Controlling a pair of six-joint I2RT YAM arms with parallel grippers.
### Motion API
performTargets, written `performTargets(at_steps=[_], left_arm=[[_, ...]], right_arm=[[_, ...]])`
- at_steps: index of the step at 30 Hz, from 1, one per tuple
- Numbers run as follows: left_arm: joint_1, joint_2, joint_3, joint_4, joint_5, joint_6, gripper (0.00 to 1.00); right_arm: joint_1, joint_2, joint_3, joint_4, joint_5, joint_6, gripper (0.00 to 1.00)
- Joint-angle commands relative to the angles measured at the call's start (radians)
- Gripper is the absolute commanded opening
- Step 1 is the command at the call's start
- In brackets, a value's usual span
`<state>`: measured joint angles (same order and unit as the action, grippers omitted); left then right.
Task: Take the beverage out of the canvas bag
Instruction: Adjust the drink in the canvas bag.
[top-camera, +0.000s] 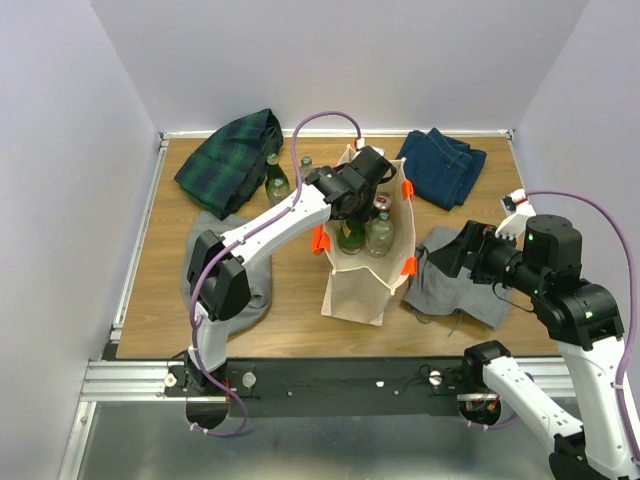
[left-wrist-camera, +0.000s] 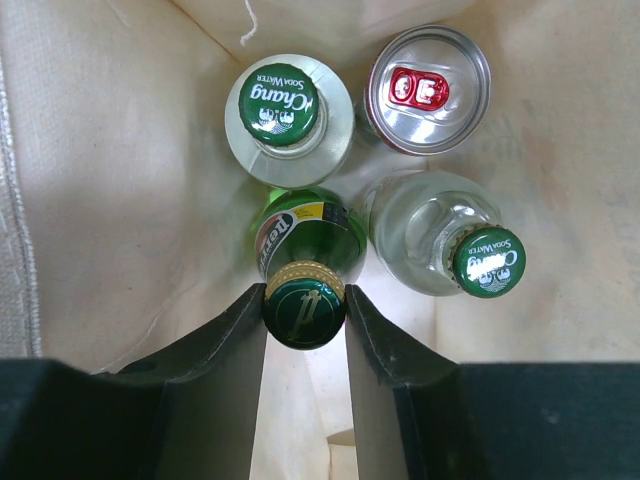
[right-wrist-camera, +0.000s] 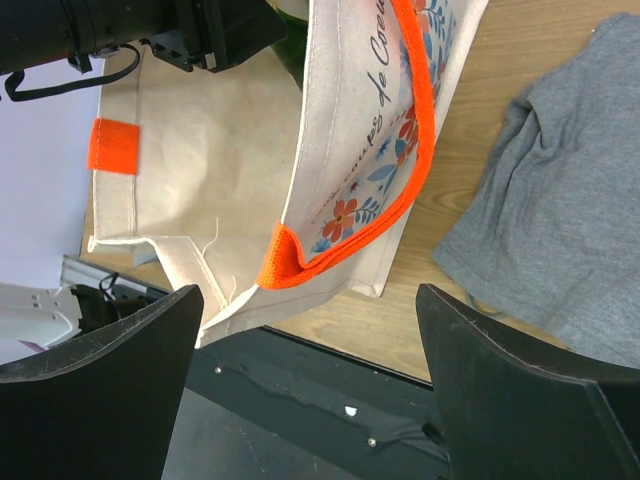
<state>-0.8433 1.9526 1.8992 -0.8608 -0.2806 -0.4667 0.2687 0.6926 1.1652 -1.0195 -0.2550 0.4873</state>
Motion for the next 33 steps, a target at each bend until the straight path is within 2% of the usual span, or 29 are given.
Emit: performTargets(at_steps=[1, 3, 5, 7, 11, 21, 33], left_arm=[[0.003, 0.017, -0.003, 0.011, -0.006, -0.004, 0.34], [0.003, 0.017, -0.005, 0.011, -0.005, -0.004, 0.27], [0.003, 0.019, -0.005, 0.011, -0.002, -0.001, 0.15], [0.003, 0.020, -0.003, 0.013, 0.000, -0.001, 0.15], [0.003, 0.025, -0.002, 0.016, 0.009, 0.000, 0.00], [0.003, -0.001, 0.044, 0.009, 0.020, 0.022, 0.00], [0.003, -0.038, 0.143, -0.029, 0.040, 0.117, 0.00]], right_arm=[[0.004, -0.007, -0.009, -0.002, 0.013, -0.012, 0.96], [0.004, -0.005, -0.009, -0.001, 0.013, -0.012, 0.96], [0.003, -0.005, -0.009, -0.002, 0.014, -0.012, 0.96], [0.003, -0.005, -0.009, -0.004, 0.013, -0.012, 0.96], [0.004, -0.008, -0.009, -0.008, 0.020, -0.013, 0.96], [0.003, -0.011, -0.010, -0.010, 0.023, -0.010, 0.96], [0.004, -0.005, -0.015, -0.001, 0.019, -0.009, 0.96]])
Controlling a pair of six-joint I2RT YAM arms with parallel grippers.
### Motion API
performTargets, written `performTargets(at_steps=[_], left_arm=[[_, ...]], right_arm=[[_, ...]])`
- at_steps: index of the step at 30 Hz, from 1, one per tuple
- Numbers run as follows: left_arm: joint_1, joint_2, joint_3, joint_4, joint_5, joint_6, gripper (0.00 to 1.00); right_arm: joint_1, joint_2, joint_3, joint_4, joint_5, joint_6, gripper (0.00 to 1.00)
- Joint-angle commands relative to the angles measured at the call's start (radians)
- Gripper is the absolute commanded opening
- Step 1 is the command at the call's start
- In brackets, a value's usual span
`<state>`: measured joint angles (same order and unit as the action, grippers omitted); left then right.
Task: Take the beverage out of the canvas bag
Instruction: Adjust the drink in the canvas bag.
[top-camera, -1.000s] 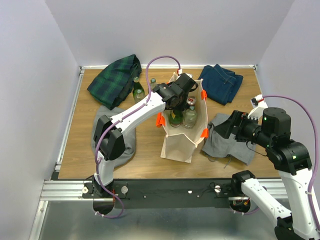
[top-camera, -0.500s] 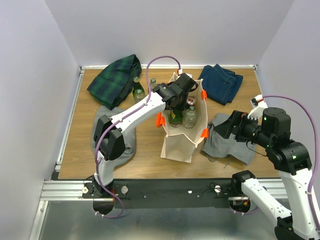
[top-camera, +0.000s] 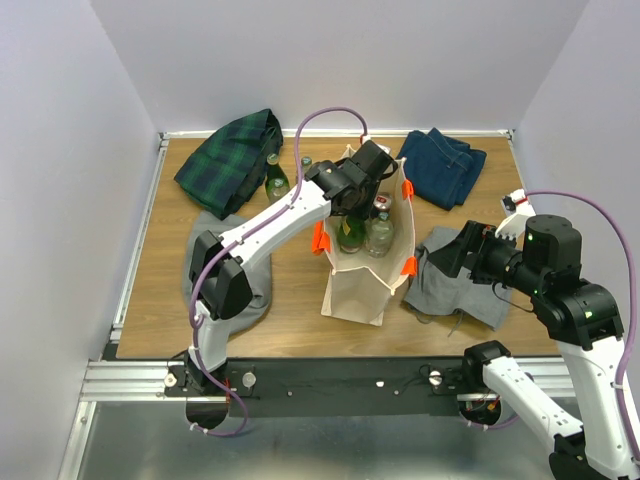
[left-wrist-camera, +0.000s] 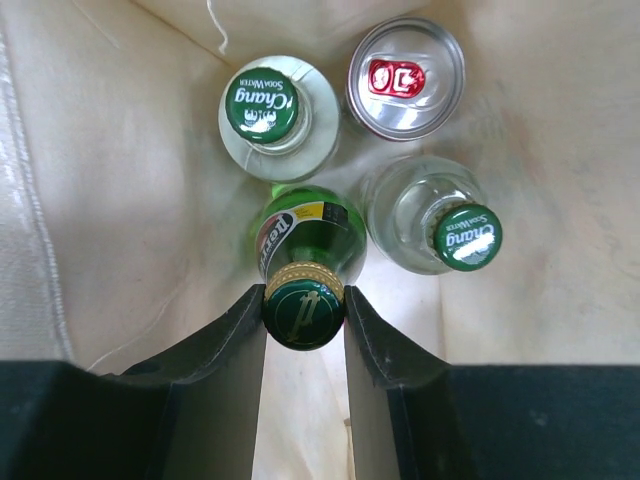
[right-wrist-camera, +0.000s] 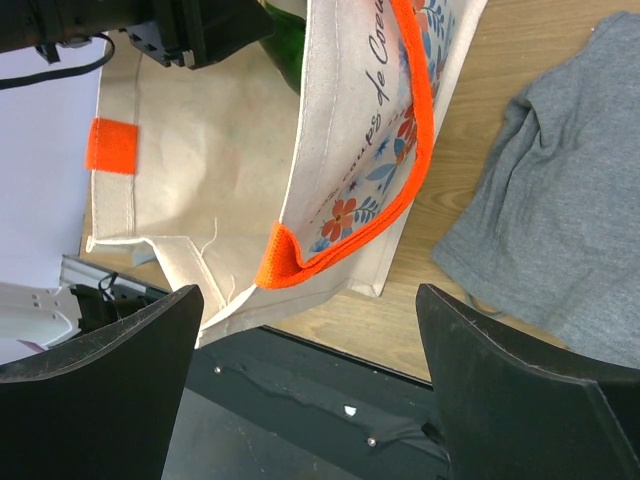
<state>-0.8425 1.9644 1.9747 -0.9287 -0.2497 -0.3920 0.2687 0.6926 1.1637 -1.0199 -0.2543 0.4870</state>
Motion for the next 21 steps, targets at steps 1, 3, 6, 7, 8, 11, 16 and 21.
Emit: performTargets(at_steps=[1, 3, 6, 7, 8, 11, 16, 21], left_arm=[[0.002, -0.053, 0.069, 0.039, 0.010, 0.042, 0.00], [0.002, -0.062, 0.076, 0.036, 0.010, 0.045, 0.00], [0.002, -0.068, 0.096, 0.025, 0.020, 0.051, 0.00], [0.002, -0.070, 0.099, 0.024, 0.021, 0.053, 0.00], [0.002, -0.071, 0.102, 0.022, 0.021, 0.054, 0.00], [0.002, -0.085, 0.105, 0.022, 0.033, 0.061, 0.00], [0.002, -0.113, 0.105, 0.028, 0.052, 0.071, 0.00], [0.002, -0.134, 0.096, 0.036, 0.059, 0.082, 0.00]], right_arm=[[0.003, -0.005, -0.013, 0.001, 0.020, -0.007, 0.96], [0.003, -0.007, -0.012, 0.001, 0.017, -0.007, 0.96], [0.004, -0.007, -0.010, 0.000, 0.018, -0.007, 0.96], [0.003, -0.010, -0.010, 0.000, 0.021, -0.005, 0.96], [0.003, -0.008, -0.010, 0.000, 0.021, -0.005, 0.96], [0.004, -0.010, -0.009, -0.002, 0.021, -0.001, 0.96], [0.003, -0.013, -0.002, 0.001, 0.016, 0.002, 0.96], [0.004, -0.013, 0.001, 0.001, 0.013, 0.004, 0.96]])
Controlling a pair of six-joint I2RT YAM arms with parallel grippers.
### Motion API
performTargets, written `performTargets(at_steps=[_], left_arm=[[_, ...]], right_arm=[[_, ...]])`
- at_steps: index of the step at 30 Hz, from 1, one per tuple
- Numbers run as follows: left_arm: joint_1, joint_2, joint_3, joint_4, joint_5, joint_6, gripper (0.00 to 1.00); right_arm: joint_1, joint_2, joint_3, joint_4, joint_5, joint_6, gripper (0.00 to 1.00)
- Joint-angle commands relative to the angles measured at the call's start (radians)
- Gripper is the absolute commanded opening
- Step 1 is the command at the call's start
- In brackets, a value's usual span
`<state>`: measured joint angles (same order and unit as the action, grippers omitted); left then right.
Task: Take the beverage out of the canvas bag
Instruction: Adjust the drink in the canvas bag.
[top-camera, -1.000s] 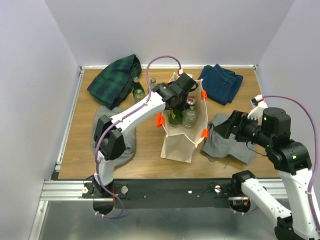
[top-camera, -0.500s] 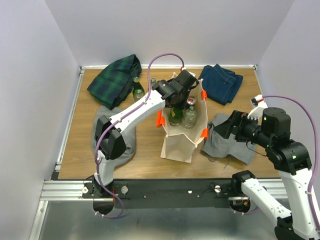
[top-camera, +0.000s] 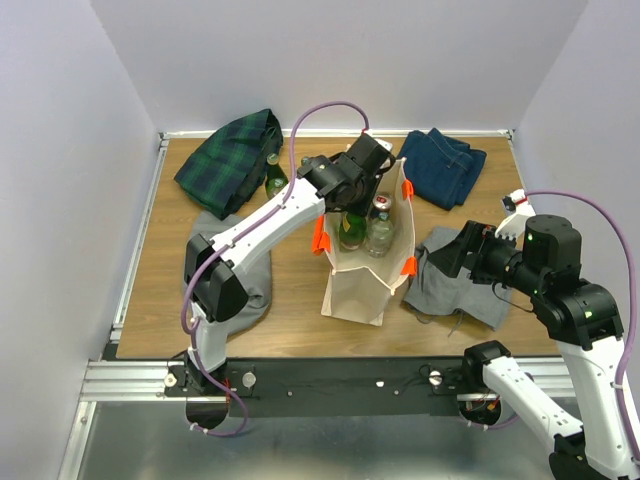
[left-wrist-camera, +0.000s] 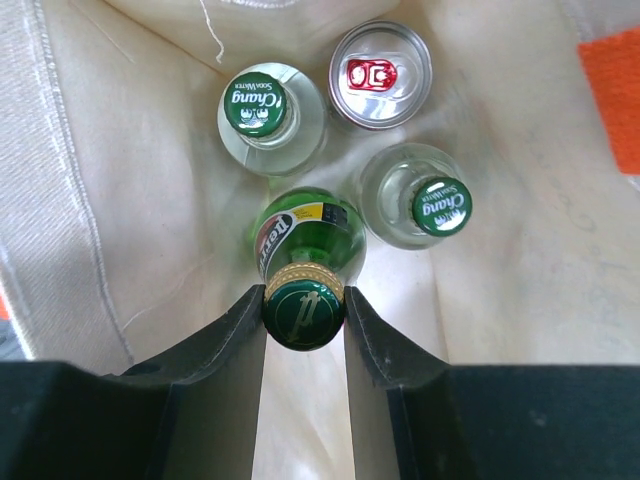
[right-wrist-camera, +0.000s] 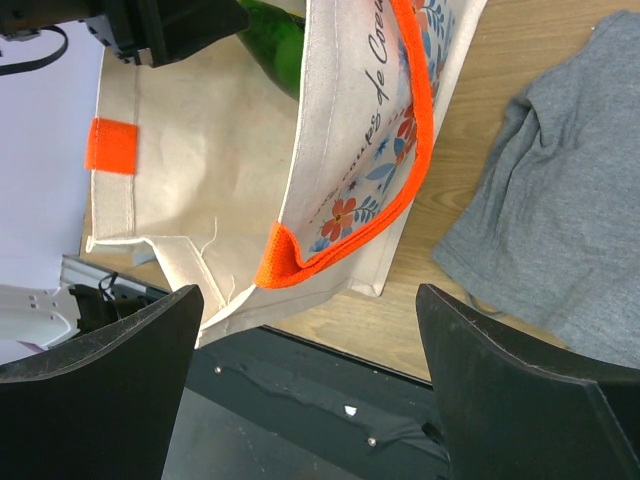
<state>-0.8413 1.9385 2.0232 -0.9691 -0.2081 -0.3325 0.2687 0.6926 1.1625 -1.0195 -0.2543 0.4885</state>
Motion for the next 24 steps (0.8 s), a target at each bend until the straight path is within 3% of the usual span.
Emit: performTargets(at_steps=[1, 14, 22, 24], left_arm=[[0.001, -0.111, 0.040, 0.079, 0.016, 0.023, 0.00], [0.001, -0.142, -0.233, 0.196, -0.013, -0.069, 0.00], [-0.001, -0.151, -0.274, 0.210, -0.025, -0.082, 0.00], [0.001, -0.147, -0.267, 0.205, -0.028, -0.082, 0.08]], right_arm=[[0.004, -0.015, 0.002, 0.002, 0.012, 0.002, 0.96], [0.004, -0.039, -0.007, -0.013, 0.016, 0.004, 0.96], [0.003, -0.035, -0.015, -0.011, 0.018, -0.001, 0.96], [0.003, -0.031, -0.018, -0.007, 0.013, 0.001, 0.96]])
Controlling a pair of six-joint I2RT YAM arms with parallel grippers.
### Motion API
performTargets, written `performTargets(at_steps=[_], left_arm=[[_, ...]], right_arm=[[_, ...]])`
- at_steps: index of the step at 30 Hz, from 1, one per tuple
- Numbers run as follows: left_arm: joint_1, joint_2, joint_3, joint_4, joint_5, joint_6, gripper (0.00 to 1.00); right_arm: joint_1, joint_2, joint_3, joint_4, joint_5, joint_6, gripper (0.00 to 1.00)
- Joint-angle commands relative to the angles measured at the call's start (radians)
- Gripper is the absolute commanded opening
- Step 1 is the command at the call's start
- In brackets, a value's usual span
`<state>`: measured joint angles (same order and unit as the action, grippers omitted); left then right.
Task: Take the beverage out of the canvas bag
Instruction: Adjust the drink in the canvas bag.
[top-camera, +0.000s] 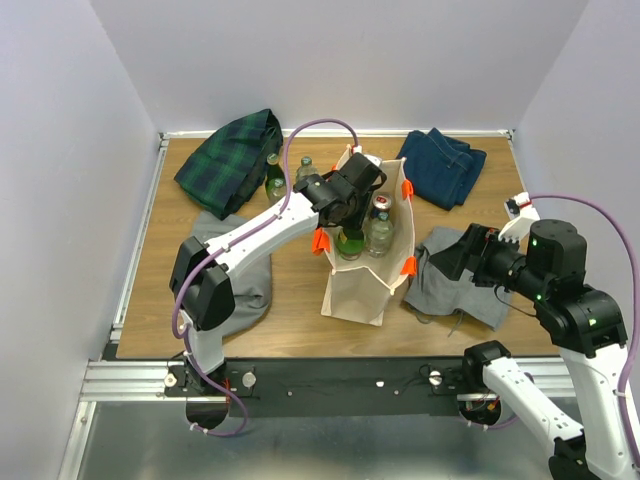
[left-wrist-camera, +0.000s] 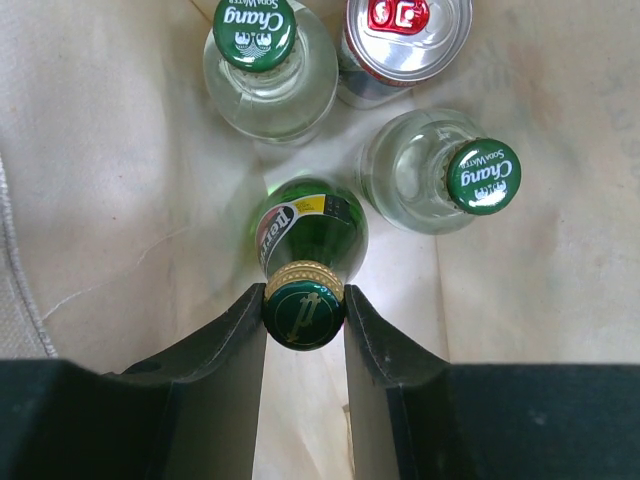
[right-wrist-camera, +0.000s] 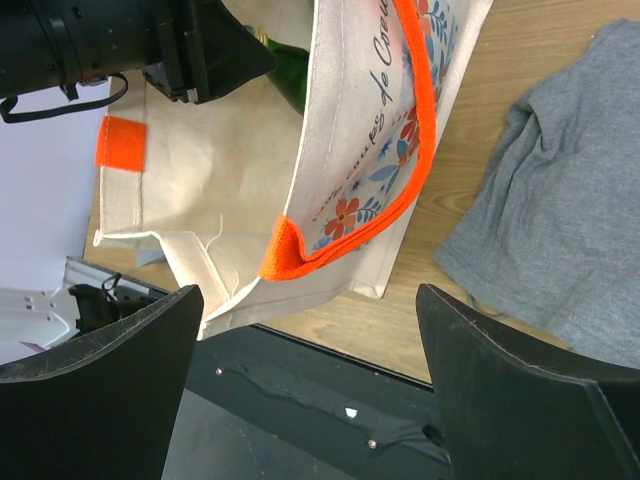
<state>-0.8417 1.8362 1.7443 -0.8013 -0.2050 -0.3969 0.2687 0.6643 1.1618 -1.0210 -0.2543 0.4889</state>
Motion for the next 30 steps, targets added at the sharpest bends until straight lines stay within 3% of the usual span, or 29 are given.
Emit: performTargets(at_steps=[1, 2, 4, 13, 30], left_arm=[[0.001, -0.042, 0.020, 0.031, -0.033, -0.019, 0.17], [0.001, -0.041, 0.021, 0.033, -0.033, -0.019, 0.23], [0.001, -0.041, 0.021, 0.039, -0.030, -0.013, 0.23], [0.001, -0.015, 0.040, 0.033, -0.027, -0.011, 0.42], [0.001, 0.011, 0.046, 0.042, -0.024, -0.008, 0.54]], right_arm=[[0.004, -0.003, -0.016, -0.007, 0.012, 0.000, 0.96], [0.004, -0.002, -0.019, -0.005, 0.012, 0.000, 0.96], [0.004, -0.002, -0.019, -0.005, 0.015, 0.000, 0.96], [0.004, 0.004, -0.024, -0.004, 0.017, -0.003, 0.96], [0.004, 0.015, -0.022, -0.005, 0.020, -0.012, 0.96]])
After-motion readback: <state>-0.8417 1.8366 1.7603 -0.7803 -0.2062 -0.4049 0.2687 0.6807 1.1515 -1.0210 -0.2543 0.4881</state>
